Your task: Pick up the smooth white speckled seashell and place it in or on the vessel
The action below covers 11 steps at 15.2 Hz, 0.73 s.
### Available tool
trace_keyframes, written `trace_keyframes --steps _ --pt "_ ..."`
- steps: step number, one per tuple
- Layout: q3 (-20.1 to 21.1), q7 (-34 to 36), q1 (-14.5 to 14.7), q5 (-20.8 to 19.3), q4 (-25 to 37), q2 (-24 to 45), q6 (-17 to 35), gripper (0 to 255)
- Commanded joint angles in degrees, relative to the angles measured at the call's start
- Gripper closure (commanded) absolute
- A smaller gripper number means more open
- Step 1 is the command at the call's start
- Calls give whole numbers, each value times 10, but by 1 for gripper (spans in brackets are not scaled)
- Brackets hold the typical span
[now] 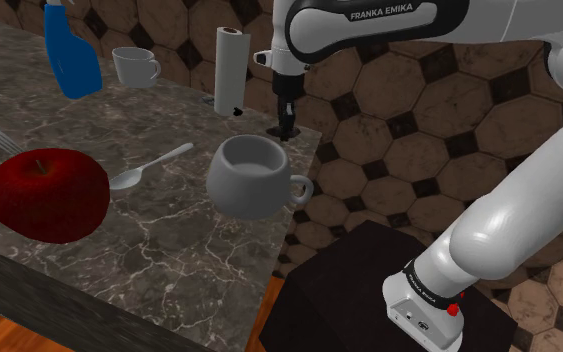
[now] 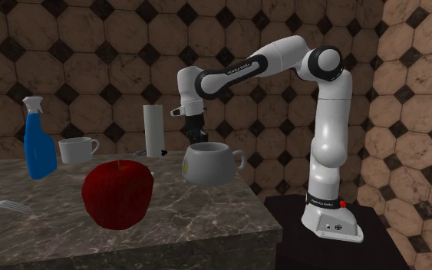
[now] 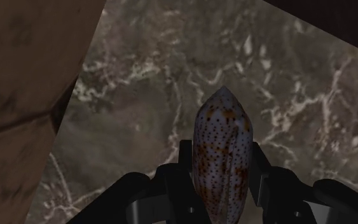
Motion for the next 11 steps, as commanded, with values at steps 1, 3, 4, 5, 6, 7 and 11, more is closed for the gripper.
trace_keyframes --steps 1,3,4,5,6,7,11 --pt "1 0 1 1 -2 5 -1 255" --pt "1 -1 1 1 -3 3 -2 255" --pt "0 -2 1 2 2 1 -9 255" --pt "0 -3 1 3 8 0 -17 255" --pt "0 -3 0 3 14 -2 -24 255" --pt "0 -4 0 4 21 -3 -32 255" --pt "0 -6 0 5 47 -8 -62 255"
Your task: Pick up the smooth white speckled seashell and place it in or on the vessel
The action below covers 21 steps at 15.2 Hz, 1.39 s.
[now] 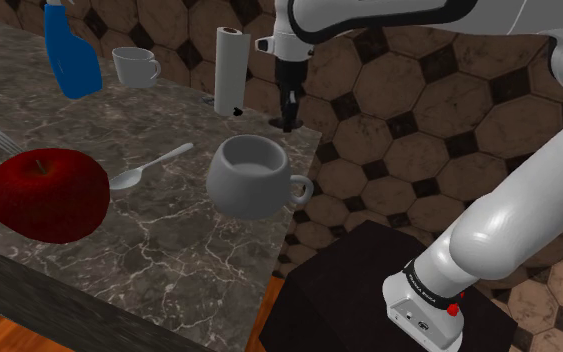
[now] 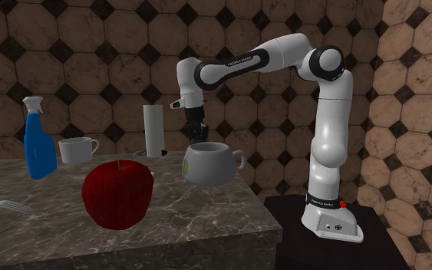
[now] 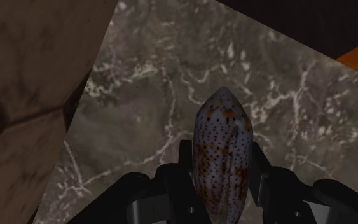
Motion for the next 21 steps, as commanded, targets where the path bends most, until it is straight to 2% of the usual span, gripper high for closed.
trace_keyframes --steps 1,21 --pt "-1 -2 -1 0 15 -2 -17 255" --pt "1 -4 0 -3 185 12 -174 255"
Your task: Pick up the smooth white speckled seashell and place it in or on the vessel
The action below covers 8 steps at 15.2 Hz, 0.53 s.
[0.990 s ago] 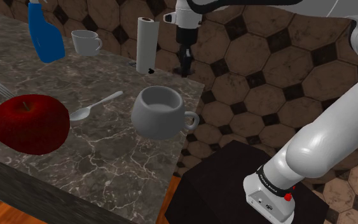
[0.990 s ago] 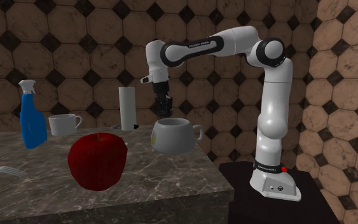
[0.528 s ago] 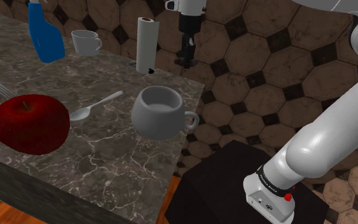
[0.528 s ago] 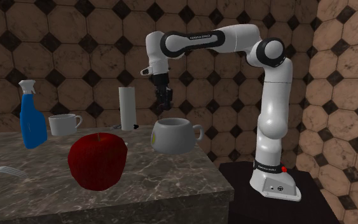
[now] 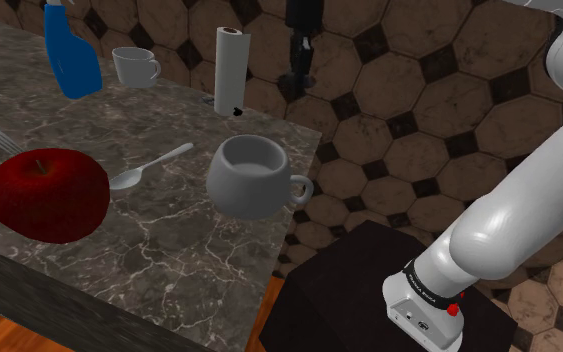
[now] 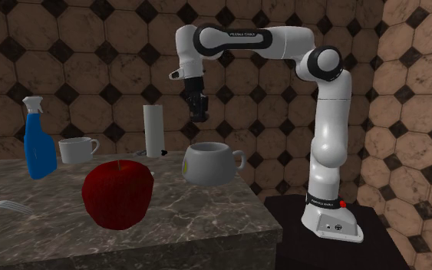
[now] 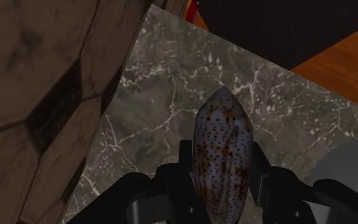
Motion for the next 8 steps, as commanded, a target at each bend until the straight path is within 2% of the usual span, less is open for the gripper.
trace_keyframes --steps 1,4,8 --pt "0 0 0 -1 20 4 -16 255" --pt "1 1 1 -3 46 10 -36 255" --pt "24 47 24 14 11 -20 -32 255"
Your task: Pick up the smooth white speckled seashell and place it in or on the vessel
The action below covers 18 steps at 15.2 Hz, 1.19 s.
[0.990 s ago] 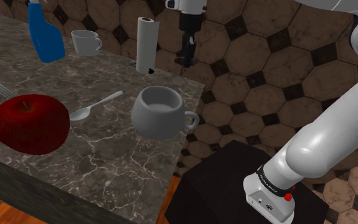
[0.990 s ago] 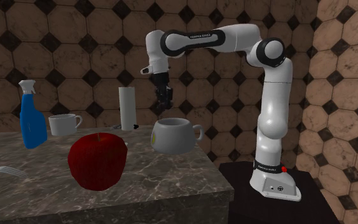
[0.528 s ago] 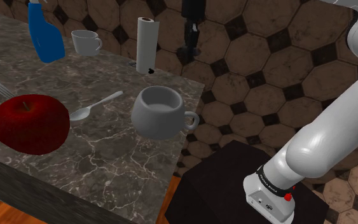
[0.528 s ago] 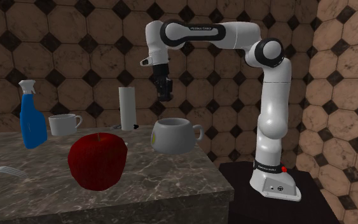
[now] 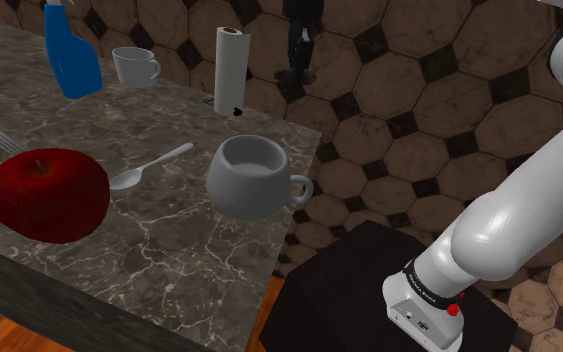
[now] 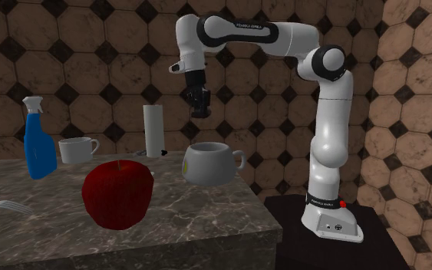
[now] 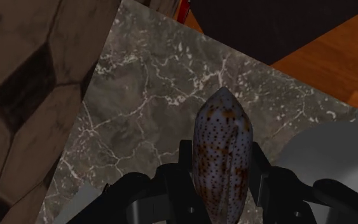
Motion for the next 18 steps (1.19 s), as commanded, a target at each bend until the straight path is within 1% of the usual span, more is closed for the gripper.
trace_keyframes --steps 1,8,14,18 --pt "12 23 11 9 -13 -15 -1 255" --pt "59 113 53 36 -40 -40 2 255" --pt "110 204 91 52 -34 -36 4 255" --pt "109 200 91 56 -75 -45 36 255"
